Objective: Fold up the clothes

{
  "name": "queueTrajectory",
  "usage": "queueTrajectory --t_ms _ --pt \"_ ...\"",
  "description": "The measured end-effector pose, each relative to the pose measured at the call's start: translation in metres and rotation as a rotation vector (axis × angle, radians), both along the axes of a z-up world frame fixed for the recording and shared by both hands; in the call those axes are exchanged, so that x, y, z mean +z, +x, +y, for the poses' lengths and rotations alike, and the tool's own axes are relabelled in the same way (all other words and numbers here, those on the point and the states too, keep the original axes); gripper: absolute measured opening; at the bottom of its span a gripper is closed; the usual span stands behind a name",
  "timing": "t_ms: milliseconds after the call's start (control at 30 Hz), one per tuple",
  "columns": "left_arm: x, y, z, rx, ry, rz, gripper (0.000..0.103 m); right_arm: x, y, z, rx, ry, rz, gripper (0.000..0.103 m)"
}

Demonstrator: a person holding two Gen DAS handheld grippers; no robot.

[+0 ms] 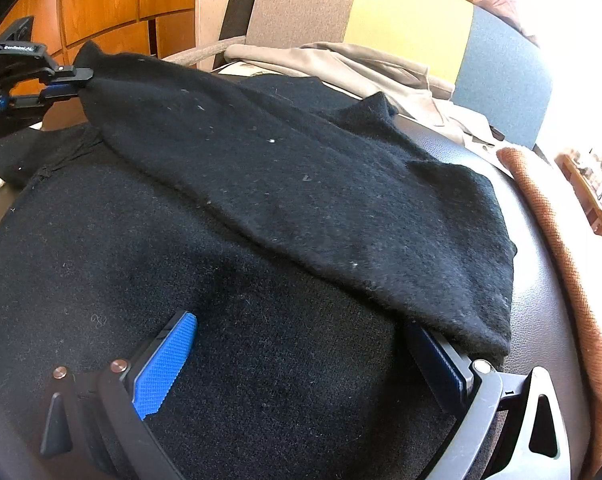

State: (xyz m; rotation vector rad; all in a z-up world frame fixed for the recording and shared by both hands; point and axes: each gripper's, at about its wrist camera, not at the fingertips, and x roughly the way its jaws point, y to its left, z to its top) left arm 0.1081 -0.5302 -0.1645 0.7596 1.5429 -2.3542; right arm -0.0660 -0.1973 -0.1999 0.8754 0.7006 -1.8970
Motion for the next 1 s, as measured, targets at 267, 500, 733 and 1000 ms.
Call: queueTrajectory --t_ms 267,500,733,1000 --pt "0.01 0.004 -0.016 0.035 0.136 0.018 0.008 0.0 -0.002 -0.002 0.0 -0.002 -0.001 0.103" --pt "-0.039 0.024 -0.021 0.128 0.136 -0.158 0.021 -0.002 -0.004 -0.002 0.0 -0.006 -0.004 0.103" --pt "-0.057 0.041 -0.009 0.154 0.202 -0.05 0.034 -0.002 -0.005 -0.001 0.001 -0.011 -0.006 0.103" --pt "-0.063 0.003 -0.026 0.221 0.197 -0.062 0.034 -0.002 -0.004 -0.001 0.002 -0.009 -0.004 0.103"
